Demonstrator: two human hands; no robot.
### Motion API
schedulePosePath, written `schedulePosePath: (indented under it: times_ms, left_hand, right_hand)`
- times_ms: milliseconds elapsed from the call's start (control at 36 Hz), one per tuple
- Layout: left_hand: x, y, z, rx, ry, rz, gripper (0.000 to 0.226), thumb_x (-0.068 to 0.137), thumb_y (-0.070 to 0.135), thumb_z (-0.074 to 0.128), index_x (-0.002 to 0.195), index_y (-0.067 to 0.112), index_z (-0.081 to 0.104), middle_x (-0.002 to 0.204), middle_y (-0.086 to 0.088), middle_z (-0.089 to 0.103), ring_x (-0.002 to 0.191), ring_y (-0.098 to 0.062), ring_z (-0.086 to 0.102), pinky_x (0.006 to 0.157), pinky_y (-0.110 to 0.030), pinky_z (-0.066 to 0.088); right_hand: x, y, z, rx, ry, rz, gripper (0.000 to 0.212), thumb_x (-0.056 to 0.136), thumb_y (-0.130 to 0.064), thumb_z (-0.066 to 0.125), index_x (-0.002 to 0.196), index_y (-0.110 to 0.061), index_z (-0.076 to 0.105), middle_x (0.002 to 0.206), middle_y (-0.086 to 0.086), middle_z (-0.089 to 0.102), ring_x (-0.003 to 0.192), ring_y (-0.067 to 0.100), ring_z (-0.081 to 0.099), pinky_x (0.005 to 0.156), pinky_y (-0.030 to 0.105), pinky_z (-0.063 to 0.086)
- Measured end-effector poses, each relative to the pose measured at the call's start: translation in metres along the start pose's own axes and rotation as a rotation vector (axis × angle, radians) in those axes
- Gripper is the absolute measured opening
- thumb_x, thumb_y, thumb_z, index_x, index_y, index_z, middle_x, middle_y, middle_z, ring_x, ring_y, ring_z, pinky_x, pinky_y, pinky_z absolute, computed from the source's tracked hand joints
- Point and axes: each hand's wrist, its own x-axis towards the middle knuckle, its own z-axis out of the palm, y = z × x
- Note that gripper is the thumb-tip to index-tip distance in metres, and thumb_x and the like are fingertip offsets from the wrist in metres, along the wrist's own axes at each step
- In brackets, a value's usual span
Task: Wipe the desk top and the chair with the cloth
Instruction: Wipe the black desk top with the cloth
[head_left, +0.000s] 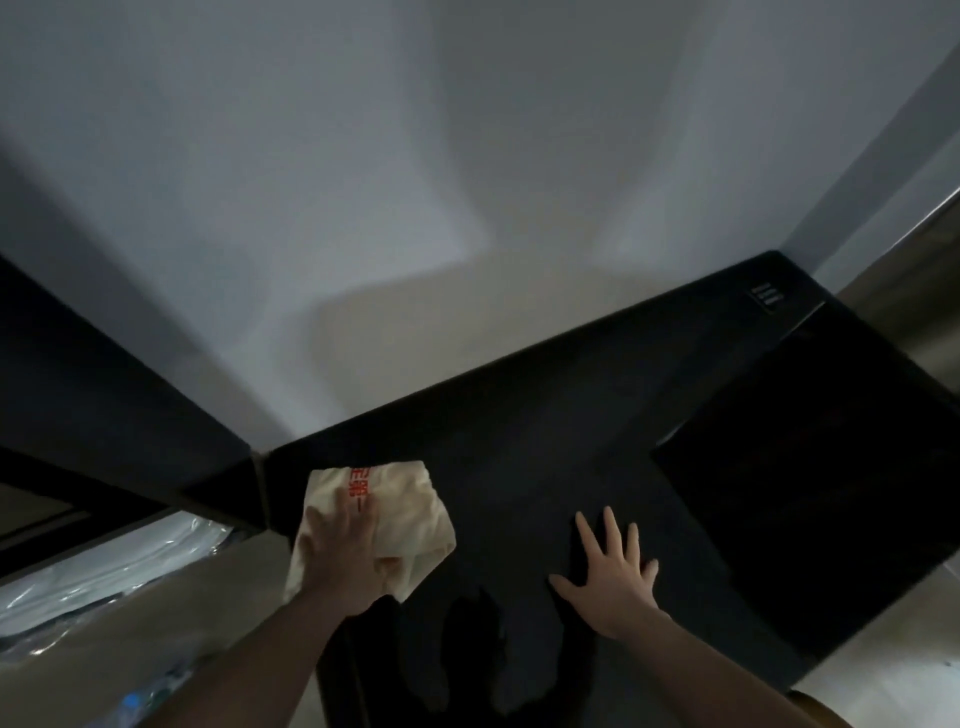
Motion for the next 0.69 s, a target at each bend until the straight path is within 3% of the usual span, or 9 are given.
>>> schedulePosePath:
  times_ms: [250,472,611,694]
  left_hand:
    - [0.022,0.018,-0.009,-0.067,-0.080,-0.100,0.101,0.092,0.072,0.045,0.159,0.027,-0.016,0.164,-0.012,-0.024,0.148,-0.055,-0.008,0.121,-0.061,0.015]
    - [0.025,0.011,-0.015,-0.110,-0.128,-0.082,0.109,0.087,0.076,0.050,0.158,0.027,-0.016,0.164,-0.011,-0.025,0.148,-0.055,-0.010,0.120,-0.063,0.016]
    - [0.025,-0.007,0.002,-0.188,-0.045,-0.037,0.105,0.081,0.080,0.049,0.160,0.027,0.004,0.167,-0.007,0.001,0.152,-0.042,0.010,0.121,-0.057,0.023]
    - [0.015,-0.006,0.029,-0.292,-0.017,-0.031,0.094,0.079,0.087,0.027,0.157,0.038,0.007,0.163,-0.006,0.023,0.145,-0.034,0.031,0.116,-0.054,0.033]
  right_hand:
    - [0.014,0.008,0.015,-0.041,0.012,-0.017,0.100,0.091,-0.078,0.041,0.156,-0.041,-0.025,0.161,-0.001,-0.041,0.150,0.039,-0.032,0.118,0.072,0.000]
    - [0.006,0.004,0.004,-0.031,0.010,-0.023,0.103,0.088,-0.073,0.055,0.161,-0.041,-0.010,0.167,-0.002,-0.028,0.154,0.038,-0.022,0.119,0.069,0.007]
    - [-0.004,0.016,-0.005,-0.029,0.024,-0.101,0.098,0.089,-0.070,0.057,0.163,-0.038,0.002,0.170,-0.002,-0.017,0.156,0.034,-0.014,0.124,0.063,0.007]
    - [-0.014,0.030,-0.009,-0.077,0.044,-0.141,0.096,0.093,-0.066,0.055,0.163,-0.035,-0.003,0.168,-0.002,-0.024,0.155,0.033,-0.020,0.124,0.062,0.001]
